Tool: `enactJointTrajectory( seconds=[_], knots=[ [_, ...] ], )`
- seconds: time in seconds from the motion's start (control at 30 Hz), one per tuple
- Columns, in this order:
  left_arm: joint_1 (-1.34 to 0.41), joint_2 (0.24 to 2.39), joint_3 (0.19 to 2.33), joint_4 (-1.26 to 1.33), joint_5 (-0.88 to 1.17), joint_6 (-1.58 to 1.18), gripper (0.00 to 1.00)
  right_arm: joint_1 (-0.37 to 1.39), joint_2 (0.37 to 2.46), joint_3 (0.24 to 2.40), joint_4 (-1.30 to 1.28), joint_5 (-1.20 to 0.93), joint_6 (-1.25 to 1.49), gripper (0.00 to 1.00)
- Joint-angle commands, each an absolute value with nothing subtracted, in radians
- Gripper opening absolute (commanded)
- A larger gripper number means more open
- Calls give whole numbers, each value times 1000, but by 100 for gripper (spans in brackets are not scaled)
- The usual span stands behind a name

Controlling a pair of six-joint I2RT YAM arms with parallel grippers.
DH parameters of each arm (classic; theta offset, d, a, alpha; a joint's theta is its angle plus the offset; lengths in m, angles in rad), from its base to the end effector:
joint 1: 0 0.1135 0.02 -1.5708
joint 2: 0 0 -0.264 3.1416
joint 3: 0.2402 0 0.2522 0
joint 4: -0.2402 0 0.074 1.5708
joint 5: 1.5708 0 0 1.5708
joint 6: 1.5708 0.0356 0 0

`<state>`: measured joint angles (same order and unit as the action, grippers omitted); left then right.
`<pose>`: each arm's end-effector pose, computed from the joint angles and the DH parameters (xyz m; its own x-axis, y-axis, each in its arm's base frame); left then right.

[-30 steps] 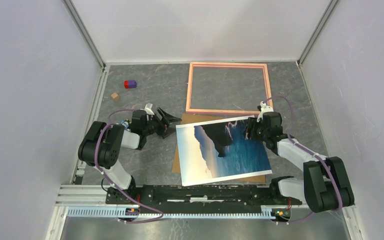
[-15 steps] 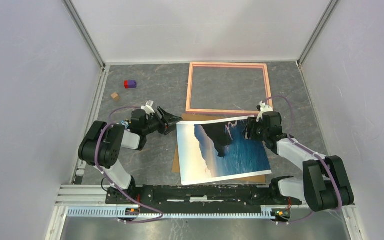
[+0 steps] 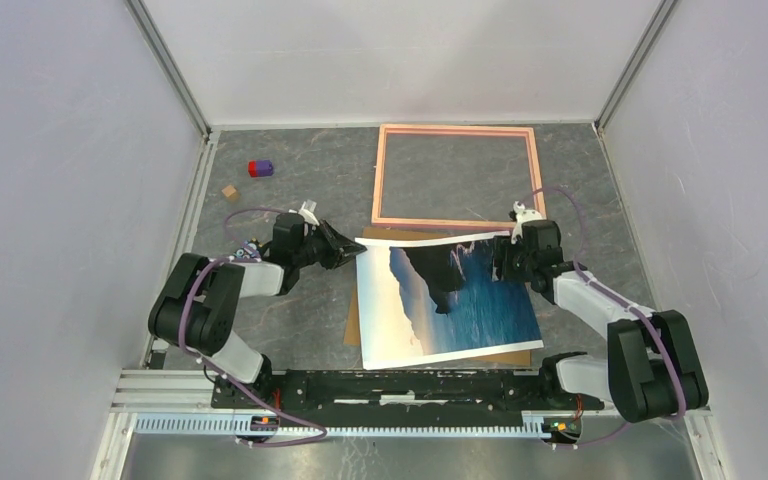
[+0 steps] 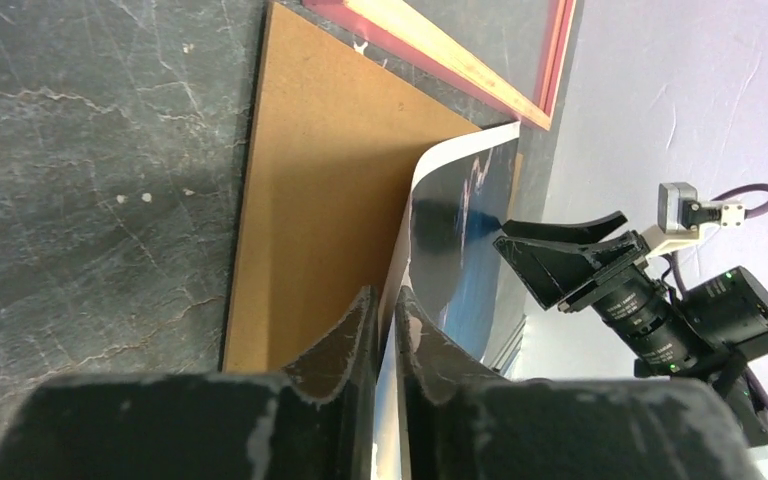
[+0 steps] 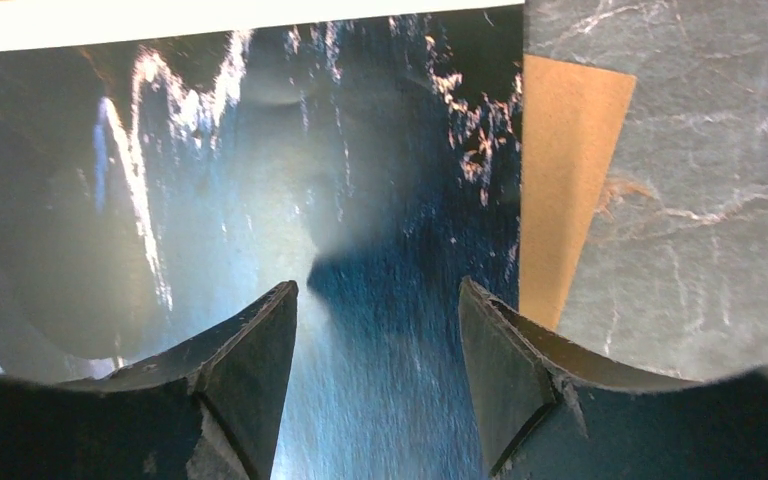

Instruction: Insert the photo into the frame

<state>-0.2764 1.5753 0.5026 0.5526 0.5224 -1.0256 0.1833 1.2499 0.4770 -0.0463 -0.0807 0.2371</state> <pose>0.2664 -0.0940 0.1389 -0.8063 -0.5415 -0.2380 -0.0701 0.4870 -0.8706 0.2244 0.0445 0.1560 -0.7536 0.0984 -0.6499 -0.0605 0.9742 0.2176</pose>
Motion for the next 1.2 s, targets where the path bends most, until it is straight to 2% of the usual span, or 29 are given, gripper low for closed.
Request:
enactJointTrajectory(
  seconds=[0.0,0.2,0.3,0.43,0.67,0.8,1.17],
  knots=[
    [-276,1605,541,529,515,-973,13,256,1220,560,-203,58,185,66],
    [-275,1574,535,545,517,-999,3,564,1204,693,-346,272,222,68],
    [-276,1558,535,546,523,-1014,2,754,1210,748,-388,308,280,68],
    [-276,1540,520,558,521,-1042,2,1040,1257,836,-398,378,372,74],
    [-275,1515,518,525,512,-1066,2,1403,1480,1097,-468,564,485,74],
    [-277,1477,518,500,509,-1088,2,1489,1673,1291,-658,734,673,74],
    [-275,1344,531,364,505,-1122,2,1554,2042,1651,-1017,947,913,73]
  ],
)
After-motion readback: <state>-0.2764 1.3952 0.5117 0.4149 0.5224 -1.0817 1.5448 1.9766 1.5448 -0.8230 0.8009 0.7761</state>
